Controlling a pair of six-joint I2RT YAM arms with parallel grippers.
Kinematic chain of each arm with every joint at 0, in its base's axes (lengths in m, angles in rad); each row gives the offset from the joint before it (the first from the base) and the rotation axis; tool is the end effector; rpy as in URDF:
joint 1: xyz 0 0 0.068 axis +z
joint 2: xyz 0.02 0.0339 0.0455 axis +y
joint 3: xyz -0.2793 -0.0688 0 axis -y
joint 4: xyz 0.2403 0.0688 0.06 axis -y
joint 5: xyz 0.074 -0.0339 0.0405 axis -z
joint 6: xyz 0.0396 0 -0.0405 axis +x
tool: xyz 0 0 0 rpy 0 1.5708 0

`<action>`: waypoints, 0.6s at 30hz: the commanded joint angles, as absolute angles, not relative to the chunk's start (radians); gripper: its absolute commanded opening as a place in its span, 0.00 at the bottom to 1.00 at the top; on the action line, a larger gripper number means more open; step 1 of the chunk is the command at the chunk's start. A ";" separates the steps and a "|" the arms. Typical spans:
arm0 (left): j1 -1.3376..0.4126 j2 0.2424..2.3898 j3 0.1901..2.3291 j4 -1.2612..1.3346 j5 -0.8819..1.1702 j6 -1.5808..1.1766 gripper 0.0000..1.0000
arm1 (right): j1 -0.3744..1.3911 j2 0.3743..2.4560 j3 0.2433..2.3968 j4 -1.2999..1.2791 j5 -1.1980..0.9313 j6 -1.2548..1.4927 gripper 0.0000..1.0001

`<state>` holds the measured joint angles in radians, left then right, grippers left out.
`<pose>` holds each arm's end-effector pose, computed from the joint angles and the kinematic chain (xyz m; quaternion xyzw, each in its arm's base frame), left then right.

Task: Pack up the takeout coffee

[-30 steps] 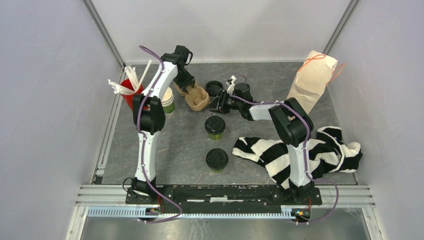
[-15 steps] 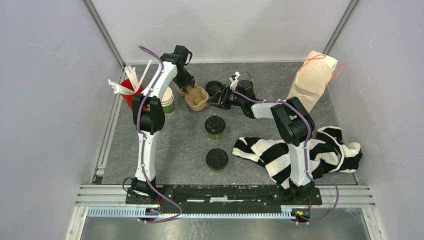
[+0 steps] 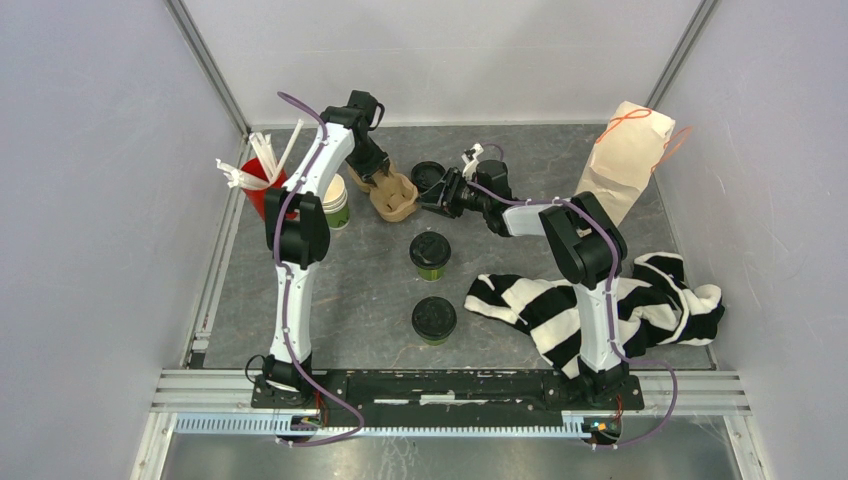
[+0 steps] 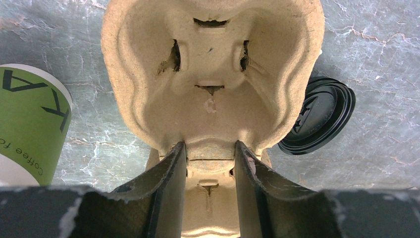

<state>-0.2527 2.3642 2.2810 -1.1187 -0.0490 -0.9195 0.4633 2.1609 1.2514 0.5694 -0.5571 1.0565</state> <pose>0.4889 -0.1242 0.2433 -0.3259 0.9272 -0.0814 0.1661 0.4127 0.2296 0.1569 0.0777 0.7972 0.5451 0.2477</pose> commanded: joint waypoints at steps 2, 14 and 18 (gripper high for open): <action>-0.252 2.378 2.298 -1.117 -0.031 -0.934 0.02 | 0.454 2.148 1.227 0.661 -0.568 1.078 0.48; -0.252 2.380 2.299 -1.113 -0.023 -0.937 0.02 | 0.454 2.181 1.261 0.665 -0.574 1.100 0.50; -0.252 2.381 2.298 -1.114 -0.024 -0.936 0.02 | 0.454 2.186 1.269 0.657 -0.573 1.099 0.49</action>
<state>-0.2527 2.3642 2.2810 -1.1183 -0.0467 -0.9195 0.4549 2.1632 1.2308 0.6060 -0.5644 1.0885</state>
